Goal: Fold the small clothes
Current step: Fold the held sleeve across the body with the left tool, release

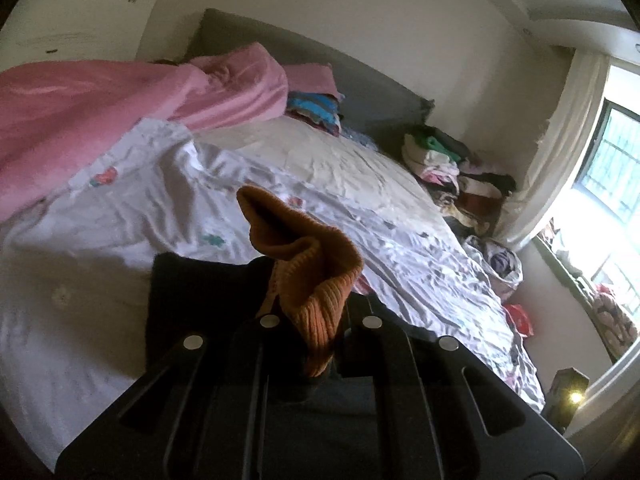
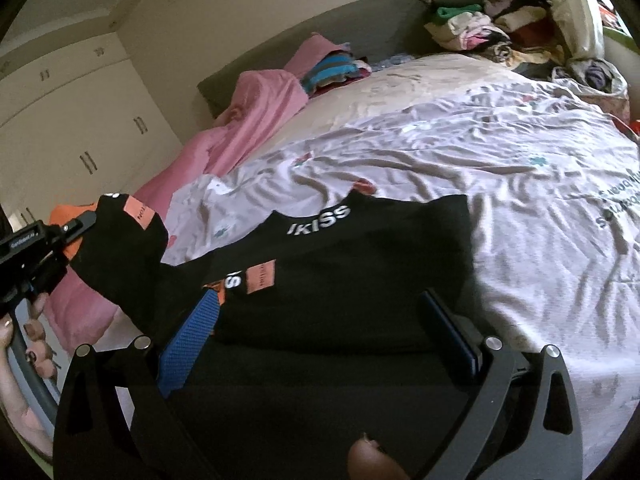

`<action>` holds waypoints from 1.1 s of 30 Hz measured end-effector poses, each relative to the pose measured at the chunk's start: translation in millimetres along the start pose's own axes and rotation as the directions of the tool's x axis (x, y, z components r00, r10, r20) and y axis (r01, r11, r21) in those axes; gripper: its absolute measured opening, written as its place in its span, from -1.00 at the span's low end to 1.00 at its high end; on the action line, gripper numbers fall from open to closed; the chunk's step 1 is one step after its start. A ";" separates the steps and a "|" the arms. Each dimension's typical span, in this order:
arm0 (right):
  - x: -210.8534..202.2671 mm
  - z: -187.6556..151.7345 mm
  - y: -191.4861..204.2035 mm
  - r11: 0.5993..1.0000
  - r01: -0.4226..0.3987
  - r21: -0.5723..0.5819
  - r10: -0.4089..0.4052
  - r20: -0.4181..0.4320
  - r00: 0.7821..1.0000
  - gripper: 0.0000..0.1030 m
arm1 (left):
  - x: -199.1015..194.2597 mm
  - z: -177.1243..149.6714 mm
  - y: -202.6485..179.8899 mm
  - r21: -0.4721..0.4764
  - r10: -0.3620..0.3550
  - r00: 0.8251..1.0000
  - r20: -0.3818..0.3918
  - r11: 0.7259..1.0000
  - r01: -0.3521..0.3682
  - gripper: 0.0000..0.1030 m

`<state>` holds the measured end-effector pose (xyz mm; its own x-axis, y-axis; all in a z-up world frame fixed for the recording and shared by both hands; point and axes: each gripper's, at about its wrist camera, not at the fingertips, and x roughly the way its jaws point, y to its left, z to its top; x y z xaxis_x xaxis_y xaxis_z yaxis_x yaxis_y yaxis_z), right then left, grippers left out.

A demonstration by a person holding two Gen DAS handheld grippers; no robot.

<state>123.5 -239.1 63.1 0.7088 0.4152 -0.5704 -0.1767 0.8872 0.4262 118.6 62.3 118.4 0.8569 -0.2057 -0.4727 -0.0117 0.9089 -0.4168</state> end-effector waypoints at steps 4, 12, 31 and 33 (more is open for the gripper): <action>0.0 0.3 -14.5 0.999 0.020 0.035 -0.020 -0.005 1.000 0.92 | 11.9 -9.2 -8.5 -0.001 -0.025 0.999 -0.033 1.000 0.025 -0.94; -4.6 0.7 -38.1 0.995 0.062 0.078 -0.062 0.001 0.998 0.92 | 43.4 -41.0 -25.6 0.014 -0.098 0.986 -0.131 0.995 0.101 -0.94; -11.3 -0.7 -75.0 0.972 0.204 0.118 -0.204 -0.015 0.979 0.92 | 108.6 -123.4 -53.1 0.091 -0.180 0.899 -0.399 0.968 0.235 -0.58; -11.2 -0.3 -77.2 0.969 0.217 0.120 -0.216 -0.022 0.976 0.92 | 111.1 -130.4 -53.9 0.094 -0.201 0.881 -0.428 0.960 0.265 -0.32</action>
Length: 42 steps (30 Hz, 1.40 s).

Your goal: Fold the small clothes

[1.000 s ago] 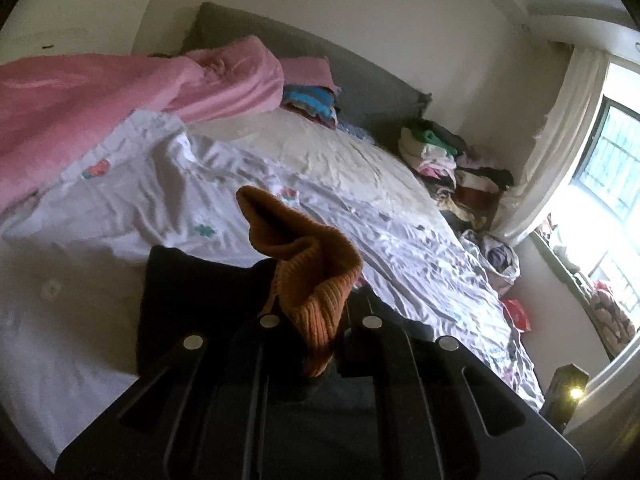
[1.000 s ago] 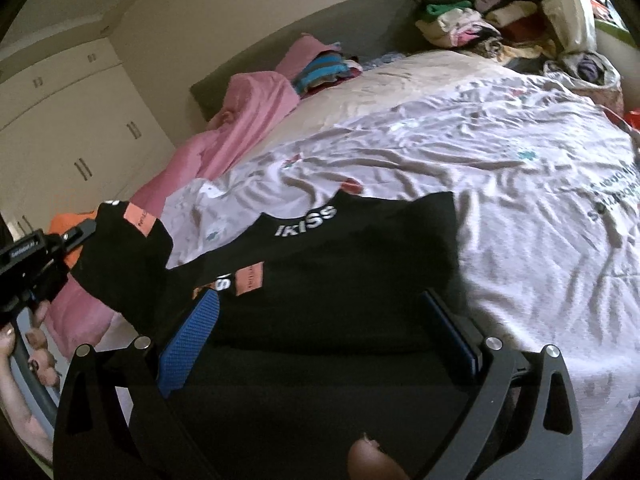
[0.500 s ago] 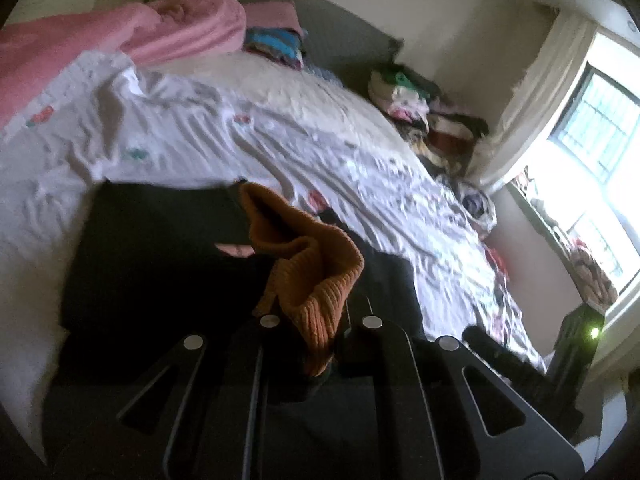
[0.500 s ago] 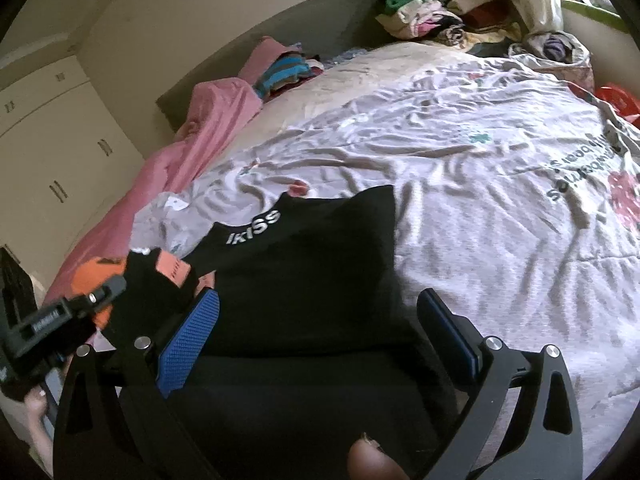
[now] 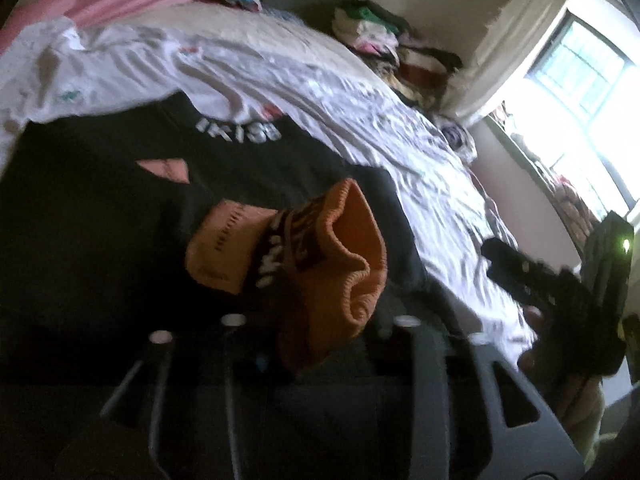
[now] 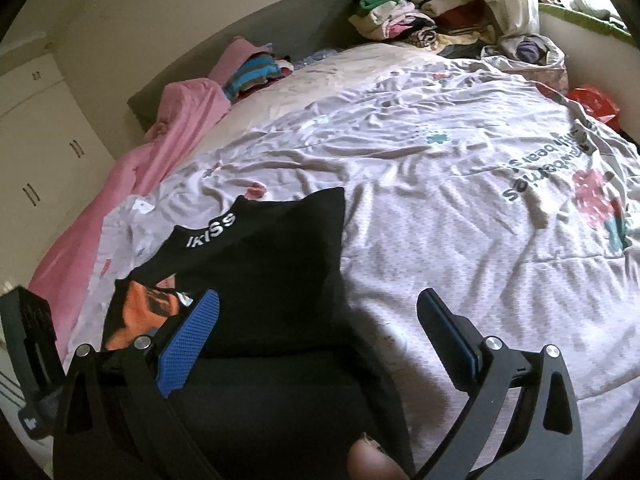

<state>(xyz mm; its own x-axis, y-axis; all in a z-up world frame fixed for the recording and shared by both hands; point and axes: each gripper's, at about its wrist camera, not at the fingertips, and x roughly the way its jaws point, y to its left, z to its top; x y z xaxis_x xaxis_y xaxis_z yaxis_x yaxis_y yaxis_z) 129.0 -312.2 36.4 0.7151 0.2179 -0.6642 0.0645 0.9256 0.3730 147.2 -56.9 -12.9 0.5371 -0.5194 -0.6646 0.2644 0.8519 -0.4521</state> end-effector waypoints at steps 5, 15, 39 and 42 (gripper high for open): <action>1.5 -0.5 -1.5 1.000 0.023 -0.004 -0.023 -0.012 1.000 0.92 | 2.3 -10.9 -7.4 0.071 0.004 1.000 -0.030 0.998 -0.002 0.10; 25.8 -22.1 39.9 0.992 -0.095 -0.083 0.082 -0.139 0.987 0.89 | -39.8 7.8 27.5 0.032 0.199 0.979 0.050 0.979 -0.201 0.43; 30.8 11.2 144.0 0.872 -0.189 -0.451 0.197 -0.030 0.980 -0.84 | -112.5 34.7 132.7 -0.250 0.387 0.911 0.143 0.904 -0.345 0.67; 27.3 25.1 143.7 0.864 -0.140 -0.484 0.172 0.021 0.985 -0.84 | -104.4 35.4 127.5 -0.226 0.383 0.914 0.135 0.910 -0.348 0.67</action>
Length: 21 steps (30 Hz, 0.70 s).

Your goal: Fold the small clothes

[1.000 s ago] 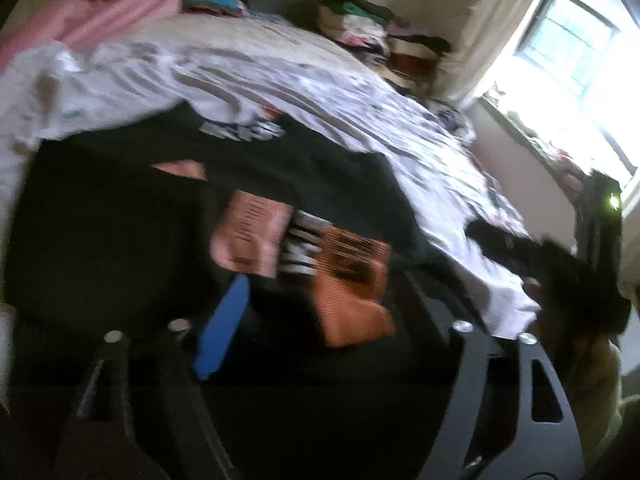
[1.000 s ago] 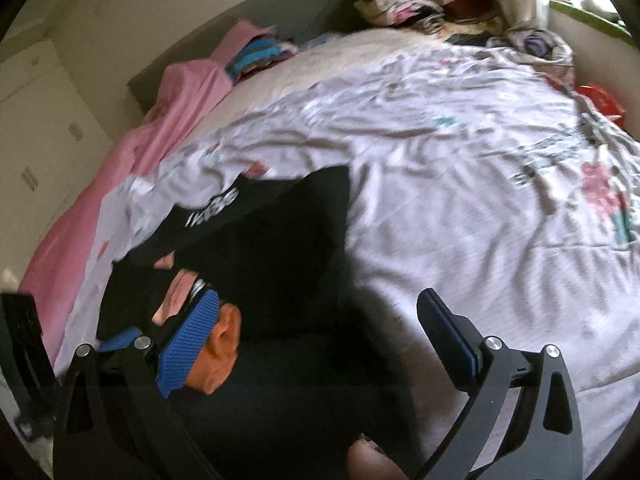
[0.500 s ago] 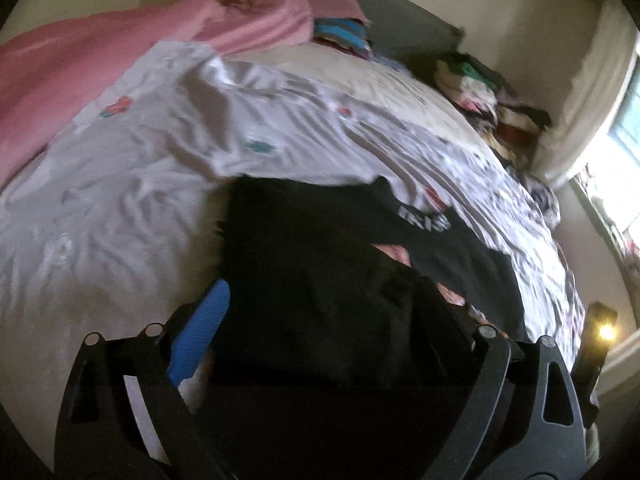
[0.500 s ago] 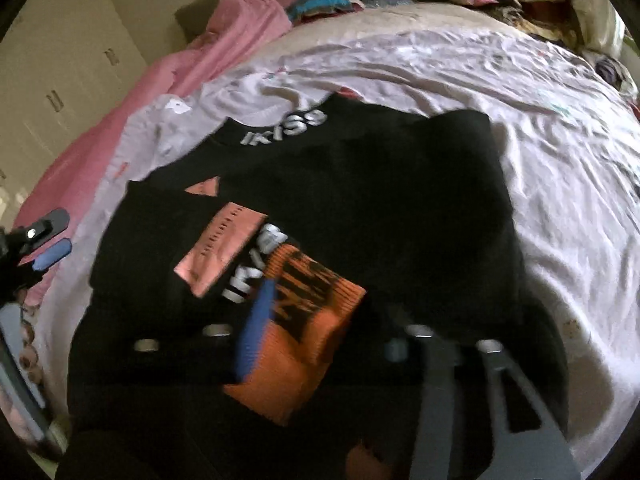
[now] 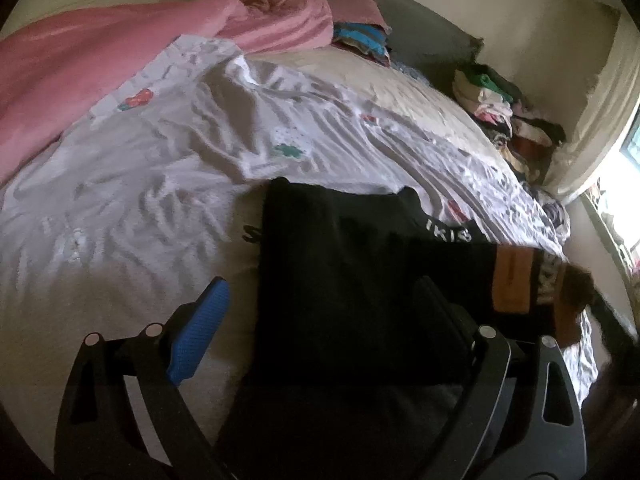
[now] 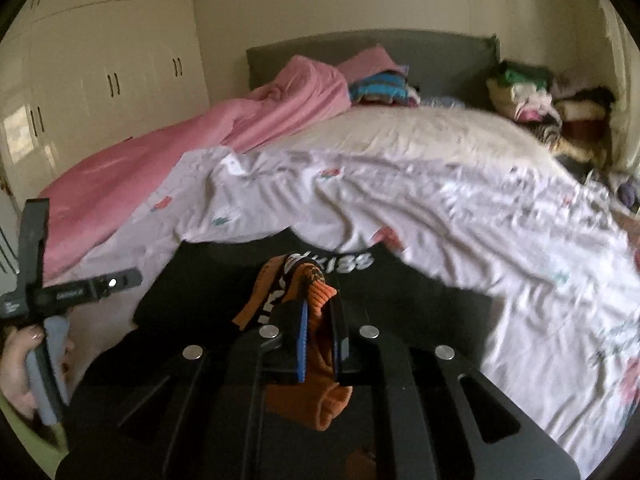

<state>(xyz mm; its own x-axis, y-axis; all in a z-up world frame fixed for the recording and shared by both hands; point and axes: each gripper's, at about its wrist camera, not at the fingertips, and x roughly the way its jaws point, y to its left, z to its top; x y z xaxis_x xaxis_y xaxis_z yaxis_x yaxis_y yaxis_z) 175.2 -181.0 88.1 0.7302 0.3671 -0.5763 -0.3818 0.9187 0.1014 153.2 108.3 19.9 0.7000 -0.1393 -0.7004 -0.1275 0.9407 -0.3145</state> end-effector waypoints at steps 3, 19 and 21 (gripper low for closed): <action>6.6 -2.3 -10.3 0.999 0.039 0.004 -0.039 -0.016 0.999 -0.84 | 8.0 -4.3 -8.8 0.029 -0.008 1.000 -0.017 1.000 0.009 0.67; 24.6 -46.1 -44.1 0.983 0.155 0.102 -0.143 -0.114 0.983 -0.82 | 33.9 -18.9 -38.9 0.120 -0.034 0.998 -0.060 0.992 0.041 0.67; 26.0 -47.6 -45.3 0.980 0.167 0.104 -0.154 -0.123 0.980 -0.80 | 35.2 -20.4 -41.3 0.132 -0.033 0.998 -0.062 0.990 0.041 0.67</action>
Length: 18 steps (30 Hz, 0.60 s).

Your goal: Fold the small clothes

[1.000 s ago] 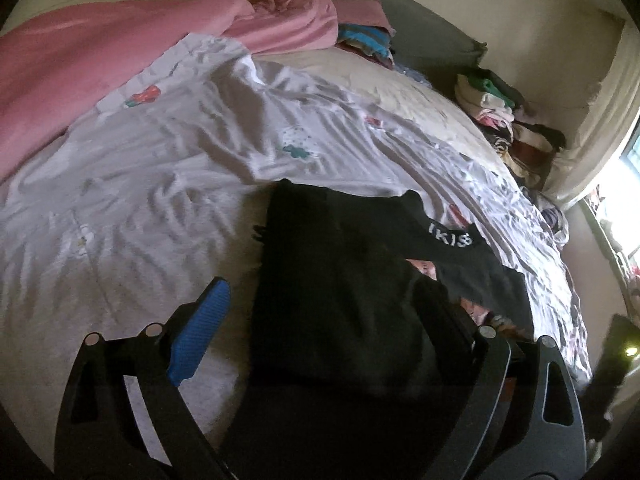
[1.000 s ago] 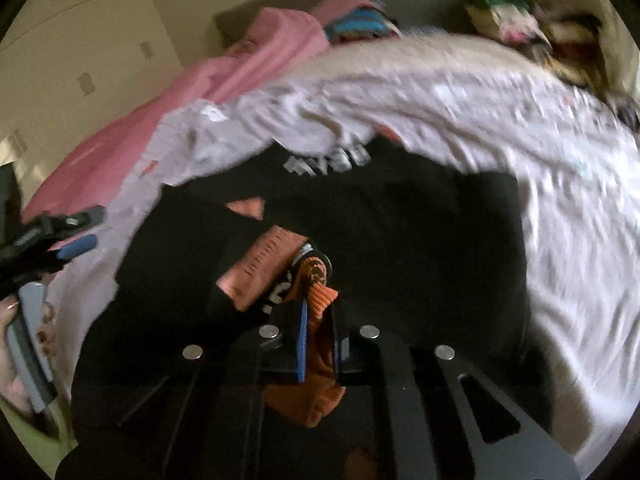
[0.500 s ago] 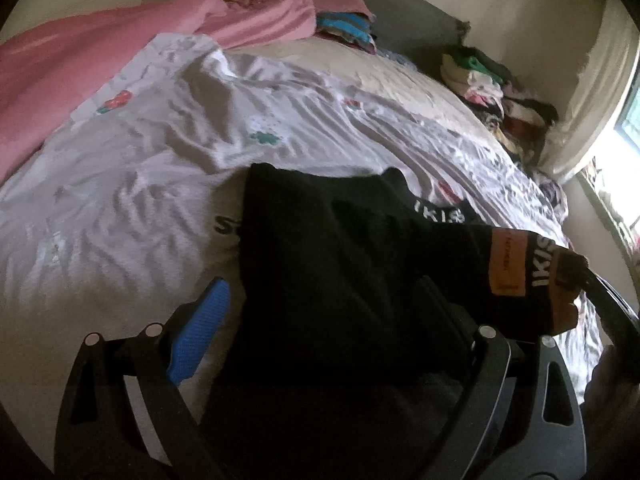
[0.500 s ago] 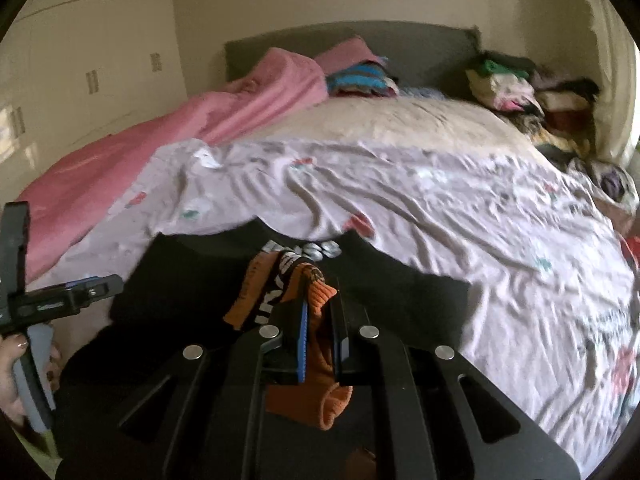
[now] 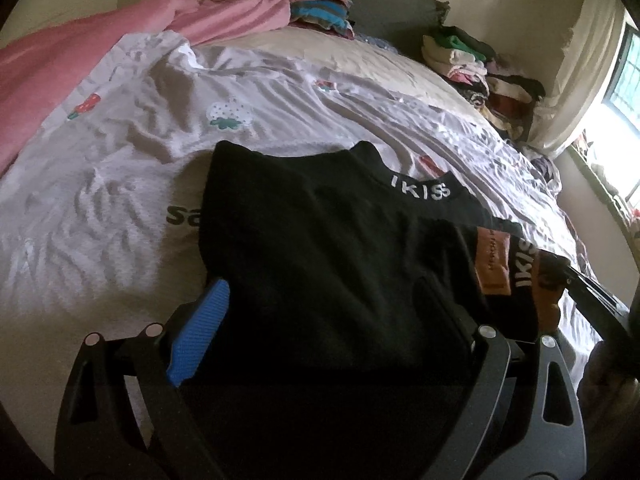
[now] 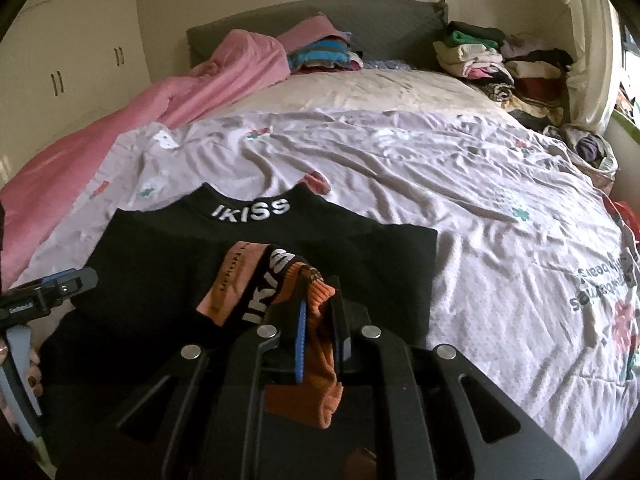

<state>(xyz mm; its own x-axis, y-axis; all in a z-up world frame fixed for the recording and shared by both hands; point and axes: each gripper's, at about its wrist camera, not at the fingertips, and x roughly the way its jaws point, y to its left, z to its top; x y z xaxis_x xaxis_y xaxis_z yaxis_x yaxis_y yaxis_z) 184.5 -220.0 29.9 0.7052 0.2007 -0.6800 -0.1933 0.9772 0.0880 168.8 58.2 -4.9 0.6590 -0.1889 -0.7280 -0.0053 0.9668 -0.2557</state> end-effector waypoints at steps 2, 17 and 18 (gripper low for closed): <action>2.2 -1.3 -1.8 1.000 0.009 0.008 -0.009 -0.006 1.000 -0.79 | 1.3 -0.1 -1.9 0.009 0.000 1.000 -0.001 1.000 0.000 0.65; -6.7 -12.2 3.4 1.000 0.005 0.005 -0.005 -0.010 1.000 -0.37 | -6.8 -0.1 -12.8 0.039 -0.062 0.998 0.021 0.997 0.061 -0.25; -6.1 -12.4 8.0 1.000 -0.005 -0.005 0.005 -0.016 1.000 -0.37 | -3.1 -0.8 -16.0 0.053 -0.072 0.997 0.003 0.996 0.072 -0.28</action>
<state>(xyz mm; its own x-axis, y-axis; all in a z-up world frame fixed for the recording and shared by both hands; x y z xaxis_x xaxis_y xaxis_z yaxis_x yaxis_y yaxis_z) 170.3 -214.3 25.8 0.6936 0.2046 -0.6907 -0.2005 0.9758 0.0877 166.3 43.2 1.0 0.6600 -0.2573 -0.7058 0.0817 0.9585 -0.2730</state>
